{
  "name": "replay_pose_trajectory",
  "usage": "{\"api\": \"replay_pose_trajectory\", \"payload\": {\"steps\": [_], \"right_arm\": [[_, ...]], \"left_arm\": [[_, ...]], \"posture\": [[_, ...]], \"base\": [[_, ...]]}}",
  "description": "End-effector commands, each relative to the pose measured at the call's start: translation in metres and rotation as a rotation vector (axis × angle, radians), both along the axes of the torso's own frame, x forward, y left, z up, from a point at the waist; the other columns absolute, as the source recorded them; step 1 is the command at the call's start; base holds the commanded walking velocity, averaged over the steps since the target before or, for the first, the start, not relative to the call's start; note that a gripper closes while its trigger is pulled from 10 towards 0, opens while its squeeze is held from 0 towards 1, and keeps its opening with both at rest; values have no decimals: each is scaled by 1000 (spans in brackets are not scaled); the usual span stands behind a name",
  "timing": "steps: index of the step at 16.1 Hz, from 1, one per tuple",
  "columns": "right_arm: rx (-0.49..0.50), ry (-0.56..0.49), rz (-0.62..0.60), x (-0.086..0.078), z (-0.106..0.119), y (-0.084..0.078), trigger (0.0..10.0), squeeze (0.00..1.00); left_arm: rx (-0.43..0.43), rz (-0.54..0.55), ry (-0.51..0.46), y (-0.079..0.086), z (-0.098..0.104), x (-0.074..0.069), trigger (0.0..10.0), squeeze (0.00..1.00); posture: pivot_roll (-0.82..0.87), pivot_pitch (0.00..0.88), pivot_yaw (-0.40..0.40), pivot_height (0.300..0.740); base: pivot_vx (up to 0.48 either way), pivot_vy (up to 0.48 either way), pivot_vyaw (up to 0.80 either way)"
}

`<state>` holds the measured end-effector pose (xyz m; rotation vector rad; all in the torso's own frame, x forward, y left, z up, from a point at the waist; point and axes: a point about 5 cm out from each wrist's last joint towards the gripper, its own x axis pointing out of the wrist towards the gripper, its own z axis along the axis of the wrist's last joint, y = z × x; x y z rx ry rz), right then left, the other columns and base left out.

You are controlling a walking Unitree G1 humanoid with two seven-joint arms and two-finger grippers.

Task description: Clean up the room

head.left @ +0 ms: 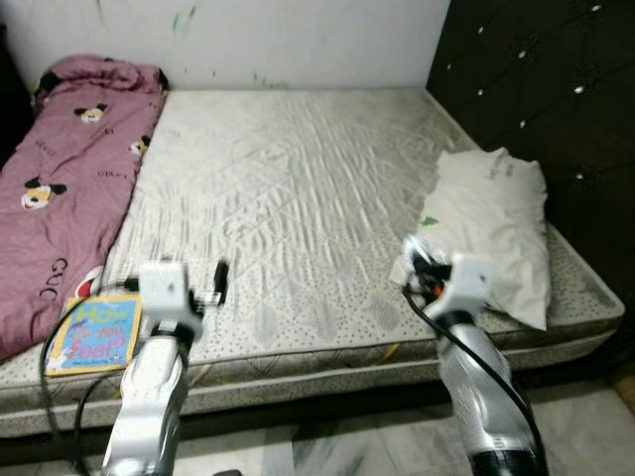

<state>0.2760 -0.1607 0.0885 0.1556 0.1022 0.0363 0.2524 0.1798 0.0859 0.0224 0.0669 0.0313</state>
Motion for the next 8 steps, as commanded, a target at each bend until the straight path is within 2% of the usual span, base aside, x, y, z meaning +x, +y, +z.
{"api": "replay_pose_trajectory", "payload": {"steps": [1,2,4,8], "right_arm": [[-2,-16,-18,-2,6,-5,10000,0],[1,-19,-34,-3,6,-7,10000,0],[5,-25,-56,-6,8,-7,10000,0],[-2,-35,-44,-4,10,-2,10000,0]], "left_arm": [[37,32,20,5,3,-6,10000,0],[3,27,21,7,2,-9,10000,0],[7,21,13,11,0,-11,10000,0],[20,-1,23,9,0,-8,10000,0]], "posture": [[4,0,-10,740],[0,0,-3,740],[1,0,9,740],[-4,0,20,740]], "base": [[0,0,0],[0,0,0],[0,0,0],[0,0,0]]}}
